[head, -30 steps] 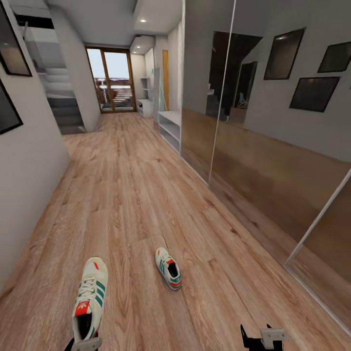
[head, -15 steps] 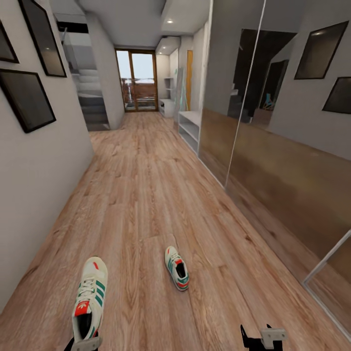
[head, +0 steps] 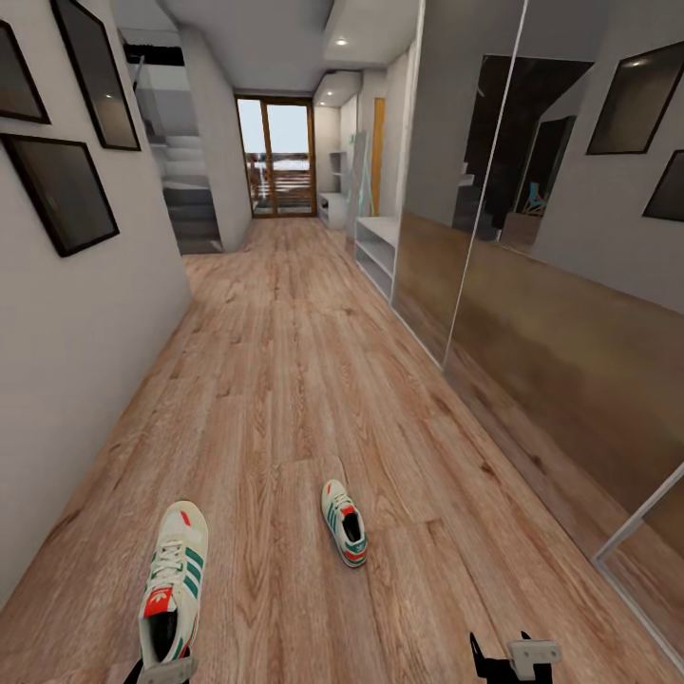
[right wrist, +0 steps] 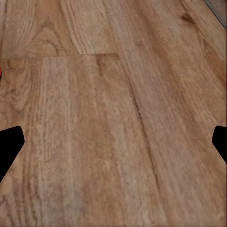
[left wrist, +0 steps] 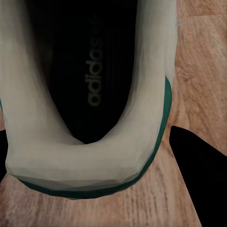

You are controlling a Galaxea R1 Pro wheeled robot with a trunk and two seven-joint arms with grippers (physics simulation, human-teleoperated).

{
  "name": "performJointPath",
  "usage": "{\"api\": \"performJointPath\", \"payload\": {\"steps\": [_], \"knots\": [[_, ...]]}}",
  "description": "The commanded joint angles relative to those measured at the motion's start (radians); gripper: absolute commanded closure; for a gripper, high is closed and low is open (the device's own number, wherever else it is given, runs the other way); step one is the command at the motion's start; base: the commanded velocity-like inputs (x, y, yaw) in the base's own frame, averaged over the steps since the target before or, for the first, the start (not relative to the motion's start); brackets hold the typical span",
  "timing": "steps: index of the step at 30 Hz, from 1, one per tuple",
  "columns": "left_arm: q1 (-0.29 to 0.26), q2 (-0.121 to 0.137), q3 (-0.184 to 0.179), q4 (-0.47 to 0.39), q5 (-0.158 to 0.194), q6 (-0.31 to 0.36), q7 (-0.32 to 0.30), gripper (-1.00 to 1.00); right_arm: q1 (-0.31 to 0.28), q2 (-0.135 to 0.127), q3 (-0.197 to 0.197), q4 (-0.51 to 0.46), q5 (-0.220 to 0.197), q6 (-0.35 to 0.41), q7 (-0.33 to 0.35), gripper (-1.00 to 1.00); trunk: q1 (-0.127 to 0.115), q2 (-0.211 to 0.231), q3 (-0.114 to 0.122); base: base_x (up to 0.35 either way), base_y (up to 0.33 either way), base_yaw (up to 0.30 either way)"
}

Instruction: Pick up the two gym shoes and the two sandals from the corridor floor and place them onto the hallstand (shoe rack) in the corridor, making sure they are on the rack and not on the floor. Arrange them so the two gym shoes are next to each other and the two sandals are next to each other.

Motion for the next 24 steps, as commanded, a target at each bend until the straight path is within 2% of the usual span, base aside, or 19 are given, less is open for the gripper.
{"api": "performJointPath", "payload": {"steps": [1,14,24], "knots": [[-0.001,0.000,-0.001,0.001,-0.004,-0.003,0.007,1.00,-0.001,0.000,-0.008,0.001,0.010,-0.003,0.001,-1.00,0.000,0.000,-0.001,0.000,0.000,0.000],[-0.001,-0.001,-0.001,0.000,-0.004,-0.003,0.007,1.00,-0.001,0.003,-0.010,0.000,0.005,-0.002,-0.006,-1.00,0.000,0.000,-0.001,0.000,0.000,0.006],[-0.001,0.000,-0.001,0.000,-0.004,-0.003,0.007,1.00,-0.001,0.004,-0.011,-0.001,0.003,-0.001,-0.008,-1.00,0.000,0.000,-0.003,0.000,0.000,0.216]]}}
